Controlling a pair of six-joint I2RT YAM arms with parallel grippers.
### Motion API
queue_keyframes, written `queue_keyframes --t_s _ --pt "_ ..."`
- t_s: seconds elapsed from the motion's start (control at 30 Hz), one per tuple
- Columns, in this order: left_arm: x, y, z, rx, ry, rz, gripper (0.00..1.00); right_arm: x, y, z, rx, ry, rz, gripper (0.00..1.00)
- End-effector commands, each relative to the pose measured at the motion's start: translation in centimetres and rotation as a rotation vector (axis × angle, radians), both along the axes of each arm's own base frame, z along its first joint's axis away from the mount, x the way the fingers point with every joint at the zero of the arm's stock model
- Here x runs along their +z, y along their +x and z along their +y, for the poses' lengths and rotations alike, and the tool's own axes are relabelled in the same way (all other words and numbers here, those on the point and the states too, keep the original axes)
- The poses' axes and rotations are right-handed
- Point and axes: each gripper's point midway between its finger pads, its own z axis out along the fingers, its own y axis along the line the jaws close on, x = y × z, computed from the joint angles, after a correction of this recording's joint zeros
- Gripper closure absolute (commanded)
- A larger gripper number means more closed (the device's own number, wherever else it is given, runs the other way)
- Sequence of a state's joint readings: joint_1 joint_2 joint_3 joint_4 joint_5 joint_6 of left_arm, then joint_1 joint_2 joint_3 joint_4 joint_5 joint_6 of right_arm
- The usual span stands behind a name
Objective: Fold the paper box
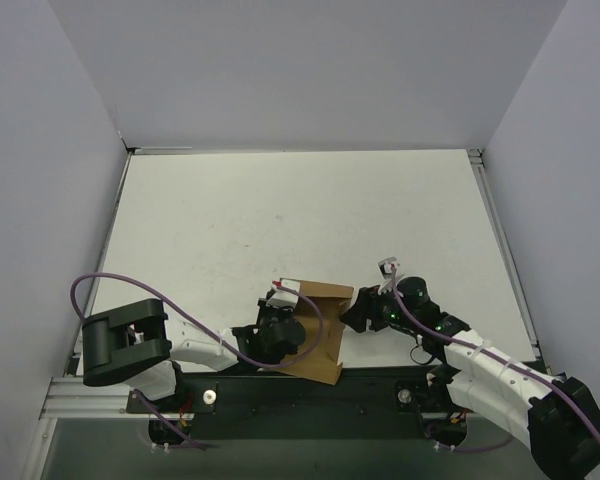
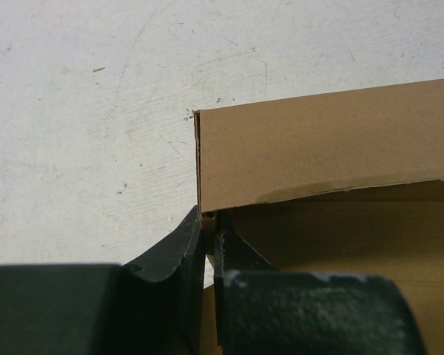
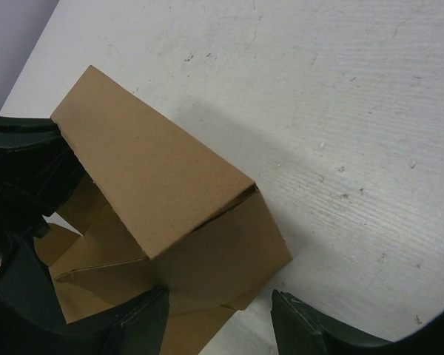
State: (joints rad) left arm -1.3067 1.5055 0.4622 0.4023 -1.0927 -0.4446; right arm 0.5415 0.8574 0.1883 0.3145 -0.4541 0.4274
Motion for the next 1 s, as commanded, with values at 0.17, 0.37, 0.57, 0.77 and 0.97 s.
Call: queue_keyframes --t_s 0.17,0.37,0.57,0.77,0.97 --pt "-1.4 -0.7 -1.0 -0.072 0.026 0.05 1.0 0.9 0.4 0.8 0.033 0.014 -0.092 0.43" --pt "-1.3 -0.8 -0.8 -0.09 0.004 0.043 1.0 1.3 1.5 0.6 -0.004 -0.003 -0.126 0.42" --pt "-1.2 -1.0 -1.3 -0.126 -0.002 0.038 1.0 1.4 2.8 0.5 -0.044 -0.017 -0.165 0.43" --pt "-1.3 -1.0 -1.4 -0.134 0.0 0.036 1.0 1.8 3.8 0.8 -0.075 0.002 -0.201 0.43" --pt "-1.1 -0.9 -1.5 -0.134 -0.002 0.034 1.0 1.4 4.2 0.8 -0.089 -0.012 -0.199 0.48"
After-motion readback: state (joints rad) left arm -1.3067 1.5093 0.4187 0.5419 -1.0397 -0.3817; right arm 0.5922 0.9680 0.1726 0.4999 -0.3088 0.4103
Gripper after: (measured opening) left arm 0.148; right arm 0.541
